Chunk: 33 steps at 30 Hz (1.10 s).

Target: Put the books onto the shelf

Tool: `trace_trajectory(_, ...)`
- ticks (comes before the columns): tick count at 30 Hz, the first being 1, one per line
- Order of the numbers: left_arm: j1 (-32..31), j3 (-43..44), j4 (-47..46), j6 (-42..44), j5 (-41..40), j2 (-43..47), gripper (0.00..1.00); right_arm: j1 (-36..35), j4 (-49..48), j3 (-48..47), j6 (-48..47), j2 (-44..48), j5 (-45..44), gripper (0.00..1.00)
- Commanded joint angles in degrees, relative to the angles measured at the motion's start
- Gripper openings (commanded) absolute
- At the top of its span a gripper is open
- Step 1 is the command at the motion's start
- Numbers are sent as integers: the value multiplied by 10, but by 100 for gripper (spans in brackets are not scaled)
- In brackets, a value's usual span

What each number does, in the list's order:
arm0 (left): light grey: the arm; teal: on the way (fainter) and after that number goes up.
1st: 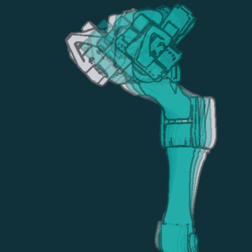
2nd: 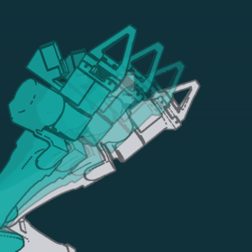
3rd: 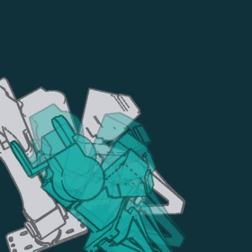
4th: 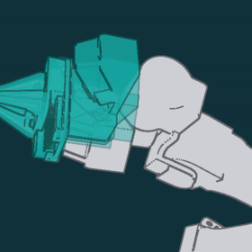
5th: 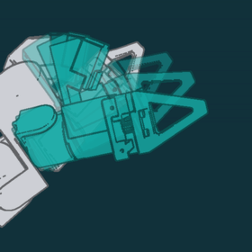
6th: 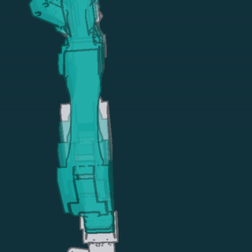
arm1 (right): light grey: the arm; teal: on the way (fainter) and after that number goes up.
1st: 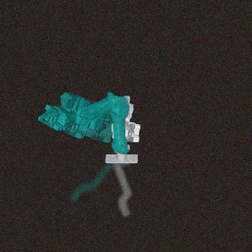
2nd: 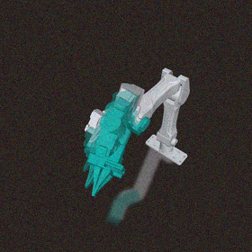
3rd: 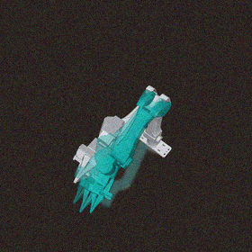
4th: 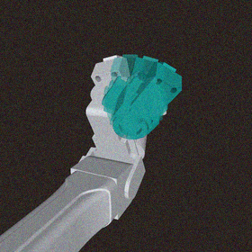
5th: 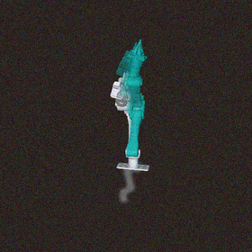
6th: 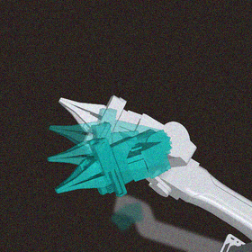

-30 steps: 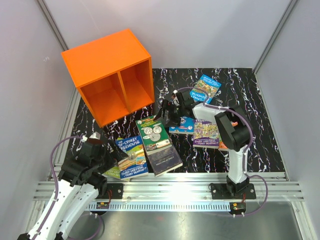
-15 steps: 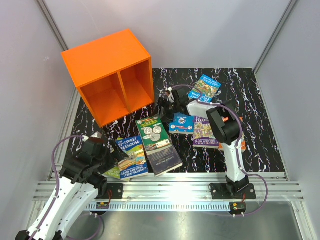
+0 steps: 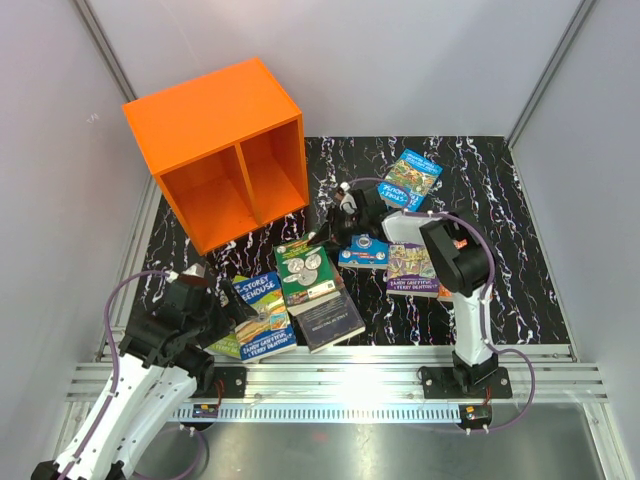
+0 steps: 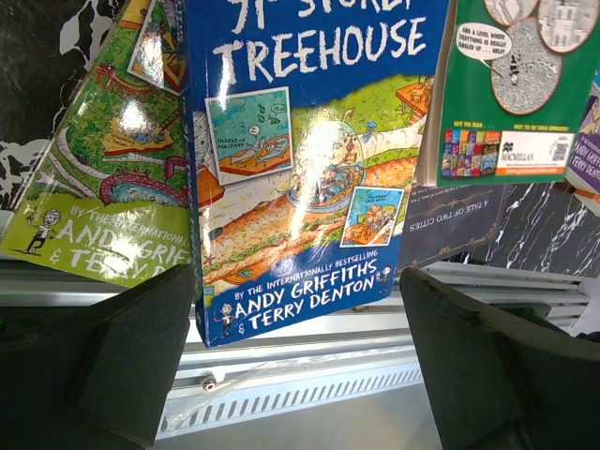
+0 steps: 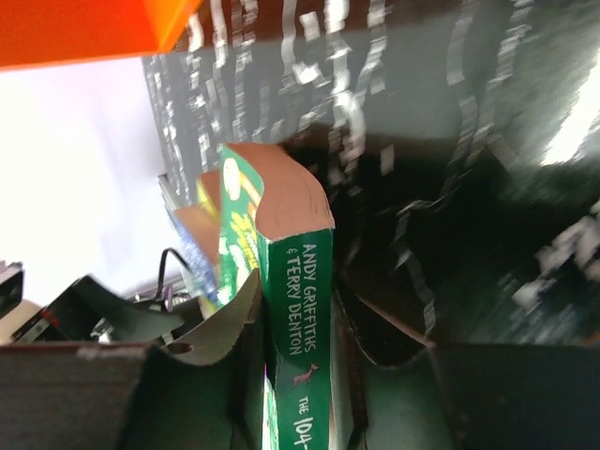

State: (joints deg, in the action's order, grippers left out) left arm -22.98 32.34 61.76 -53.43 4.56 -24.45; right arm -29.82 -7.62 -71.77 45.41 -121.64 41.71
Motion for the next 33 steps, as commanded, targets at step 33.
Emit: trace_trajectory(33,-3,16,-12,-6,8,17,99,-52,83,-847,347,-120,-503,0)
